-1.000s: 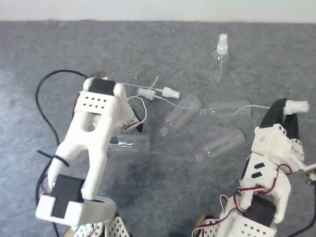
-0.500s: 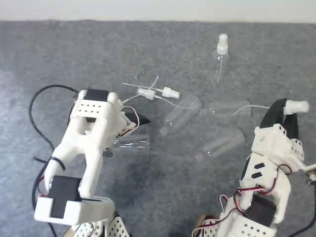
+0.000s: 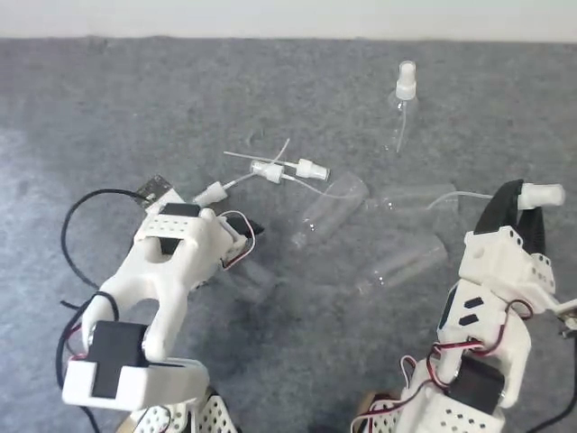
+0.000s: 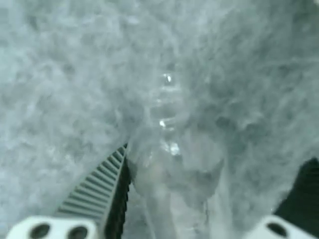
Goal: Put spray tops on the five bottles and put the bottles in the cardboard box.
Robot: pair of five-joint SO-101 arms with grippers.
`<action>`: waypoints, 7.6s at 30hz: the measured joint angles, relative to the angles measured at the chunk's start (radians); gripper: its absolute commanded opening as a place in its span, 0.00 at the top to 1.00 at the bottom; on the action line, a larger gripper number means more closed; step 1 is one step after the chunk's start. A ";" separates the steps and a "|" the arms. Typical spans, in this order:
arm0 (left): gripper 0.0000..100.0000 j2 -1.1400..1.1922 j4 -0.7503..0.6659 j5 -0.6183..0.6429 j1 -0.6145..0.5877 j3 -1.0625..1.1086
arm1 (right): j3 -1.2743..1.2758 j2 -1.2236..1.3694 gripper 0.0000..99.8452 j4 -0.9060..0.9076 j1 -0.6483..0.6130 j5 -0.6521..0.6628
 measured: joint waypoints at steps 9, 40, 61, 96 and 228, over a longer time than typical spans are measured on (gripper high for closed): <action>0.67 0.000 -0.012 -0.003 0.000 0.000 | 0.000 0.000 0.99 0.000 0.000 0.000; 0.61 0.000 -0.330 -0.852 -0.021 -0.074 | 0.000 0.000 0.99 0.000 0.000 0.000; 0.52 0.020 0.117 -0.859 0.018 -0.284 | 0.000 0.000 0.99 0.000 0.000 0.000; 0.52 0.423 0.275 -0.695 0.012 -0.612 | 0.000 0.000 0.99 0.000 0.000 0.000; 0.91 0.368 0.612 -0.787 0.055 -0.974 | 0.000 0.000 0.99 0.000 0.000 0.000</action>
